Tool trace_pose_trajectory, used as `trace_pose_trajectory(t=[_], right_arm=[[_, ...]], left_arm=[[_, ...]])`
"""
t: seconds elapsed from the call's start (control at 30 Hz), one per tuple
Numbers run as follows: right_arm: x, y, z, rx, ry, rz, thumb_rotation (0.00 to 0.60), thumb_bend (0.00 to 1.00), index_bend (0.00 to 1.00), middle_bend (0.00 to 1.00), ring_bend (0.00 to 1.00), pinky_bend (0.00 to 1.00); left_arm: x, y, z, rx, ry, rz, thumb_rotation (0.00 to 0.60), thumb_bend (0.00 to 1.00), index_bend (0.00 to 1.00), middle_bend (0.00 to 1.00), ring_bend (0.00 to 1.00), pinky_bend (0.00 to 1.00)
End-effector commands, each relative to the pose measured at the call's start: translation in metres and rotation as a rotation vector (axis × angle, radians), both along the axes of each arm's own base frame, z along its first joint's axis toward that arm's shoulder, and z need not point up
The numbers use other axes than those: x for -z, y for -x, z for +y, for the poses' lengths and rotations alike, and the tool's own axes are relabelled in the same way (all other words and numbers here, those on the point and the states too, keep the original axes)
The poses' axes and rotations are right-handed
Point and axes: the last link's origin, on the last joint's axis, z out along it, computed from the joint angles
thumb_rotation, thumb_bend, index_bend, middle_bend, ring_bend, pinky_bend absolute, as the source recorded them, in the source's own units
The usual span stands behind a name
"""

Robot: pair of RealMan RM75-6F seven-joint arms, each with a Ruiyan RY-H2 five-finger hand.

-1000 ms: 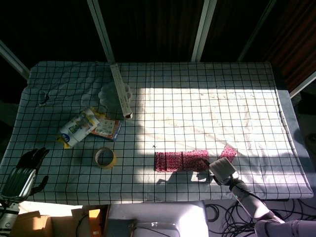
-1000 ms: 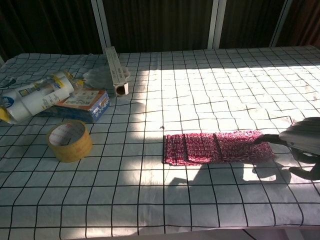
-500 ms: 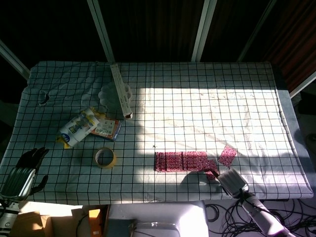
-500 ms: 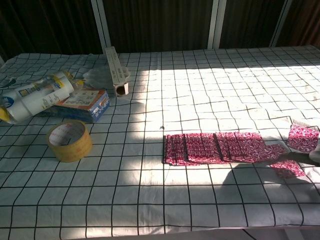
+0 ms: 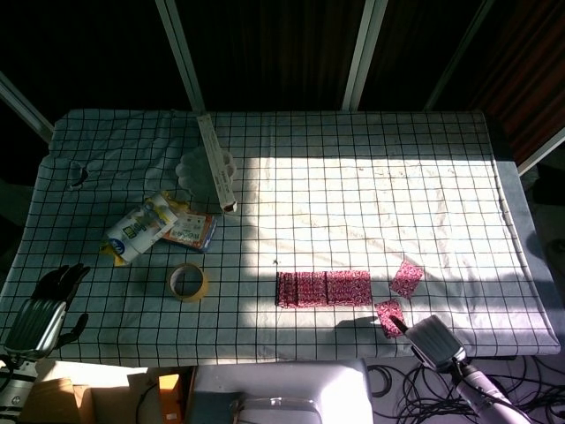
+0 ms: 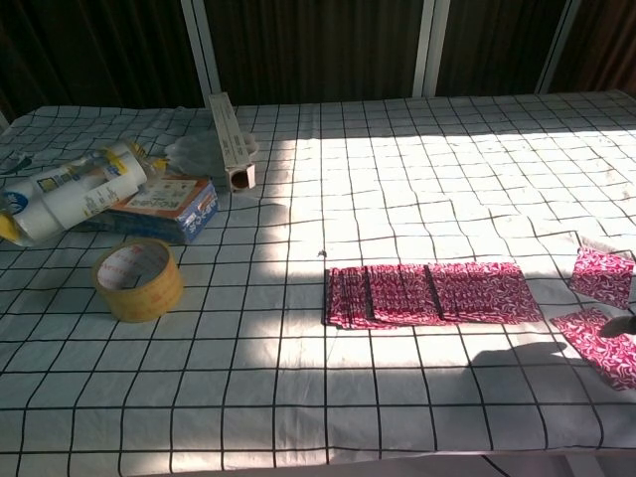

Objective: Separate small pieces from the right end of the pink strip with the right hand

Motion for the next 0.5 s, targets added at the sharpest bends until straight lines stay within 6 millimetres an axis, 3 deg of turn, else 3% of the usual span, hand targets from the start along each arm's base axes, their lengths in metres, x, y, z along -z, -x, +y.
trace_pose_trajectory(t=[0.03,0.1,0.23,0.27,0.37,0.5], right_arm=[[-0.012,-0.006,-0.007,-0.032,0.077,-0.079,0.600,0.44,0.09,0.95,0.87,0.86],[-0.019,-0.010,-0.012,-0.048,0.134,-0.122,0.600,0.44,0.03,0.80,0.70,0.70],[-0.042,-0.019,-0.031,-0.130,0.344,-0.223,0.600,0.44,0.00,0.26,0.14,0.11],[-0.049,-0.020,-0.033,-0.139,0.394,-0.246,0.600,0.44,0.00,0.17,0.07,0.05],[-0.071,-0.019,-0.035,-0.163,0.535,-0.329,0.600,0.44,0.00,0.01,0.00,0.00],[-0.093,-0.002,-0.023,-0.121,0.620,-0.443,0.600,0.44,0.00,0.00,0.00,0.00]], left_arm=[[-0.001,0.000,0.000,0.000,-0.003,-0.001,0.600,0.40,0.00,0.06,0.04,0.10],[-0.001,0.000,0.000,0.001,-0.006,-0.003,0.600,0.40,0.00,0.06,0.04,0.10],[-0.002,-0.001,-0.002,0.022,-0.019,-0.010,0.600,0.40,0.00,0.03,0.03,0.10],[-0.002,-0.001,-0.003,0.025,-0.022,-0.011,0.600,0.40,0.00,0.02,0.02,0.10],[-0.004,-0.002,-0.004,0.039,-0.038,-0.014,0.600,0.40,0.00,0.00,0.01,0.10],[-0.005,-0.002,-0.005,0.046,-0.050,-0.018,0.600,0.40,0.00,0.00,0.00,0.10]])
